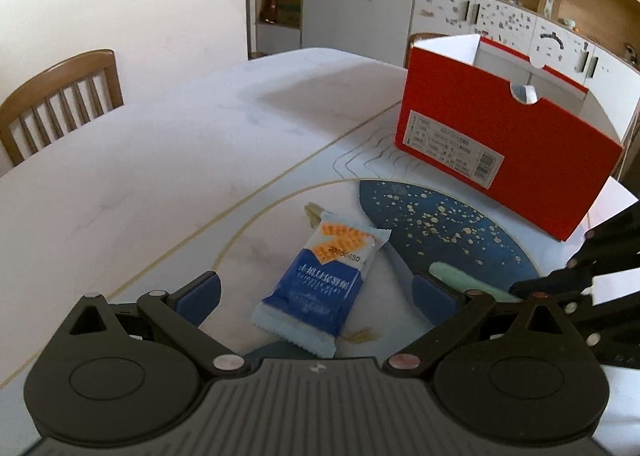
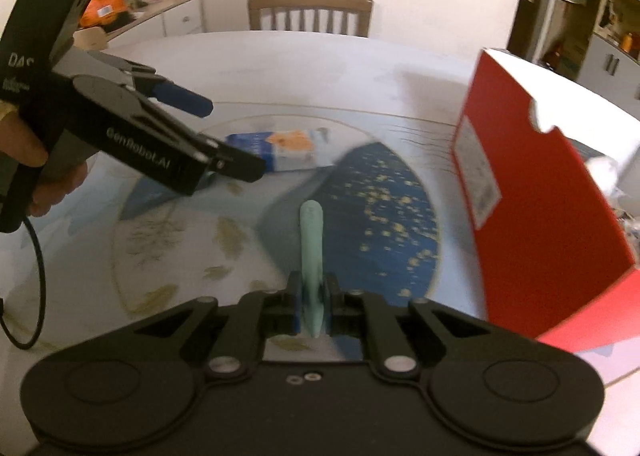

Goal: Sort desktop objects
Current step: 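Grasp the blue biscuit packet with the left tool while the right tool grasps the green stick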

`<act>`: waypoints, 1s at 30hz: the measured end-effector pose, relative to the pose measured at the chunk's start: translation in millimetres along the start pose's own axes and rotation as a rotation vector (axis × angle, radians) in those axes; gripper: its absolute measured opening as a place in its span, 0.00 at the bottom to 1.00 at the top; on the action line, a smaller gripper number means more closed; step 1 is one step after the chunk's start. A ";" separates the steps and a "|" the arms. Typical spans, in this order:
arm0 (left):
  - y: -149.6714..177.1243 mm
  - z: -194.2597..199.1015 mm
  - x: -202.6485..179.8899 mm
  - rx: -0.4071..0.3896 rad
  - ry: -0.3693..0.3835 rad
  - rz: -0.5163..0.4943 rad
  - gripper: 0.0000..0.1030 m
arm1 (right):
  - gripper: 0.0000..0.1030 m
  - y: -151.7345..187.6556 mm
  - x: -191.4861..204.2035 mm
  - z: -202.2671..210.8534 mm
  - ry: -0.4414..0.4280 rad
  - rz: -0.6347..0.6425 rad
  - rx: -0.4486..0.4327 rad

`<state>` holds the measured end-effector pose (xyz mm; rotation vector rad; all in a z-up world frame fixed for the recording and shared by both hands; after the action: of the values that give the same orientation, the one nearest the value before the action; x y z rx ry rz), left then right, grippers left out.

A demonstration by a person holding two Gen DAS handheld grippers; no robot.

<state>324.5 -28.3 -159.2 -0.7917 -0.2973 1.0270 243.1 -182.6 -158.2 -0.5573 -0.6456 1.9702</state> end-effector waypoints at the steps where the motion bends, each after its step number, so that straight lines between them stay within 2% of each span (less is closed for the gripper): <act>1: -0.8 -2.5 0.3 0.002 0.003 -0.002 0.99 | 0.09 -0.2 -2.8 0.0 0.005 -0.008 0.000; 5: -3.0 -11.8 -0.8 0.015 0.018 -0.014 0.94 | 0.09 -1.0 -8.5 -1.2 0.010 -0.032 0.001; 7: -2.0 -17.6 -1.1 0.032 0.019 -0.018 0.80 | 0.09 -2.4 -9.4 -0.6 0.008 -0.038 -0.003; 11: -2.9 -19.9 -2.8 0.032 -0.010 -0.053 0.68 | 0.09 -6.0 -10.7 1.8 0.002 -0.050 -0.010; 13: -4.6 -18.4 -2.7 0.025 -0.014 -0.056 0.45 | 0.09 -6.4 -10.8 1.5 0.004 -0.048 -0.010; 15: -5.9 -17.6 -2.3 0.027 -0.023 -0.052 0.38 | 0.09 -6.5 -11.3 1.5 0.005 -0.052 -0.012; 20: -4.8 -13.8 -4.6 0.020 -0.044 -0.054 0.35 | 0.09 -10.8 -12.5 6.7 0.005 -0.059 -0.030; 30: 3.8 7.0 -9.1 0.004 -0.018 0.055 0.34 | 0.09 -21.1 -17.6 26.7 0.000 -0.072 -0.071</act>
<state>313.4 -31.9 -155.9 -0.7911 -0.2907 1.0864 247.9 -195.3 -122.4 -0.5695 -0.7289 1.8860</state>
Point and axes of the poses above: each gripper's, at about its wrist camera, not at the fingertips, and z roughly against the way its jaws point, x to its left, y to its underside, the point moved 7 cm from there along -z, roughly the way its jaws point, and after that the axes turned 8 degrees about y, right-handed, at the moved point
